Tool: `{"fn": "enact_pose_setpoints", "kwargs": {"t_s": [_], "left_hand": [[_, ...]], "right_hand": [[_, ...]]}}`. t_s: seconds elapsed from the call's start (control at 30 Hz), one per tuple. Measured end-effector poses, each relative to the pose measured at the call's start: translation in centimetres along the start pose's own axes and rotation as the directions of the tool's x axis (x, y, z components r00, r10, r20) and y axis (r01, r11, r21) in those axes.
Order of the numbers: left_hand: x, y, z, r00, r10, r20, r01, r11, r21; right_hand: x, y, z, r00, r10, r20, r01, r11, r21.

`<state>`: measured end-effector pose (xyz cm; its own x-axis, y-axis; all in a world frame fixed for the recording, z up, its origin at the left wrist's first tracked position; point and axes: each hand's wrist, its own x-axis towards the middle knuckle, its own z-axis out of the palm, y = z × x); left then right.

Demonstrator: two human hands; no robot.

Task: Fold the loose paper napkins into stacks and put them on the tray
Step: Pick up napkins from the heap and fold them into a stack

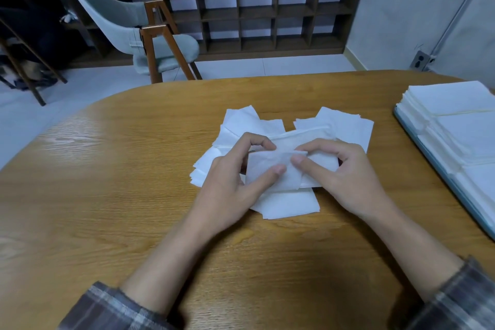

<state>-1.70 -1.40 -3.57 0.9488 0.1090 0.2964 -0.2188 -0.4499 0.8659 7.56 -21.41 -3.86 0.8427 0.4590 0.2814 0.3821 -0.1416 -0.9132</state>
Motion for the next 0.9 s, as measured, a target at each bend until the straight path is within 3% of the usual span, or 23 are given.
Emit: {"fn": "enact_pose_setpoints", "kwargs": {"t_s": [0.13, 0.33, 0.53, 0.77, 0.9], "left_hand": [[0.2, 0.1, -0.3, 0.998, -0.063, 0.029, 0.065, 0.996, -0.067], [0.8, 0.0, -1.2, 0.992, -0.105, -0.067, 0.100, 0.992, -0.077], [0.6, 0.1, -1.3, 0.984, -0.168, 0.063, 0.173, 0.982, -0.077], [1.0, 0.7, -2.5, 0.949, -0.277, -0.154, 0.215, 0.919, -0.331], [0.9, 0.6, -2.3, 0.950, -0.293, -0.104, 0.248, 0.916, -0.315]], "right_hand": [[0.2, -0.2, -0.3, 0.999, 0.040, -0.037, -0.037, 0.996, 0.082], [0.5, 0.0, -0.4, 0.988, 0.108, -0.107, -0.088, 0.981, 0.172], [0.9, 0.5, -1.1, 0.978, 0.160, -0.137, -0.105, 0.935, 0.338], [0.7, 0.7, -1.0, 0.967, 0.254, 0.003, -0.241, 0.916, 0.320], [0.5, -0.3, -0.7, 0.963, 0.245, 0.112, -0.269, 0.897, 0.350]]}}
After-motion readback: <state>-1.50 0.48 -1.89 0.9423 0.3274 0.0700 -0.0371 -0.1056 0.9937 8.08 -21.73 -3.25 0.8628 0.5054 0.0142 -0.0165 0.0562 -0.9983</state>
